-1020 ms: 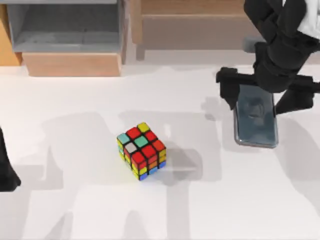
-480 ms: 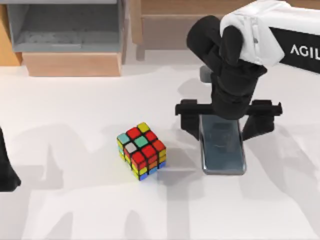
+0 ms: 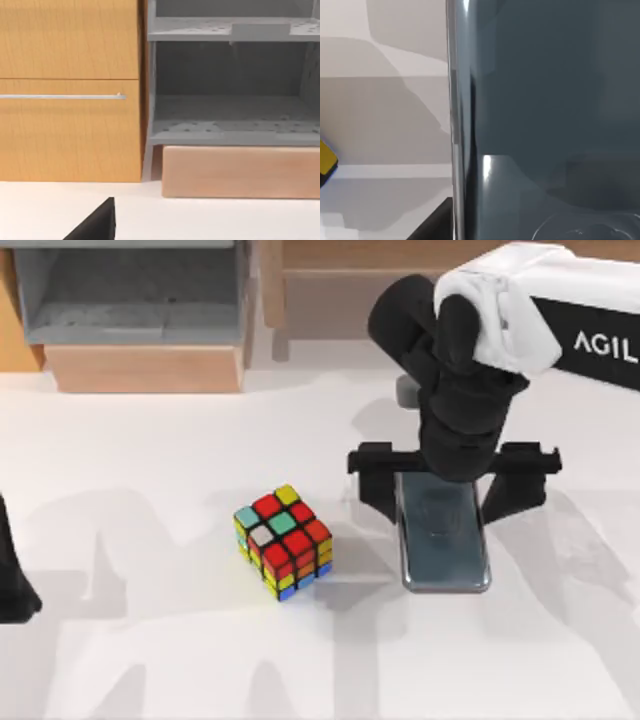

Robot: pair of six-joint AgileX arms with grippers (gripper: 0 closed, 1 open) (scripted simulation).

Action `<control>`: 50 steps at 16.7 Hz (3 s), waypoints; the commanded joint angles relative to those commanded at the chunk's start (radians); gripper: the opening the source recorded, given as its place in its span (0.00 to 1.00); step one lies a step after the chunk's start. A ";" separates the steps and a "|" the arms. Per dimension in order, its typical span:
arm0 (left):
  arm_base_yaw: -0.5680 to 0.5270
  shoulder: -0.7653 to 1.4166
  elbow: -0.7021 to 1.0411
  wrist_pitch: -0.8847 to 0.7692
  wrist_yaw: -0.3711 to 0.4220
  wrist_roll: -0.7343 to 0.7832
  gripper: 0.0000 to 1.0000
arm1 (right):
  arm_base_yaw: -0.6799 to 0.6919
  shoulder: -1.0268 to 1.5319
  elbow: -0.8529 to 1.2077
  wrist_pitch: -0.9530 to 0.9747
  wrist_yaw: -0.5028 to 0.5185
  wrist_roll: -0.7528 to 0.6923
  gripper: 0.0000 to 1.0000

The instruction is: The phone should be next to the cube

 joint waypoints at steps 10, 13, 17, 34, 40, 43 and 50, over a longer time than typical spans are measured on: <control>0.000 0.000 0.000 0.000 0.000 0.000 1.00 | 0.004 -0.081 0.021 0.007 0.012 0.065 0.00; 0.000 0.000 0.000 0.000 0.000 0.000 1.00 | 0.004 -0.121 0.027 0.016 0.019 0.091 0.00; 0.000 0.000 0.000 0.000 0.000 0.000 1.00 | 0.003 -0.170 0.036 0.035 0.028 0.123 0.00; 0.000 0.000 0.000 0.000 0.000 0.000 1.00 | -0.001 -0.190 0.034 0.150 0.032 0.108 0.00; 0.000 0.000 0.000 0.000 0.000 0.000 1.00 | 0.004 -0.100 -0.008 0.175 0.017 0.054 0.00; 0.000 0.000 0.000 0.000 0.000 0.000 1.00 | 0.006 -0.041 -0.039 0.183 0.010 0.029 0.00; 0.000 0.000 0.000 0.000 0.000 0.000 1.00 | 0.007 0.070 -0.123 0.189 0.002 0.002 0.00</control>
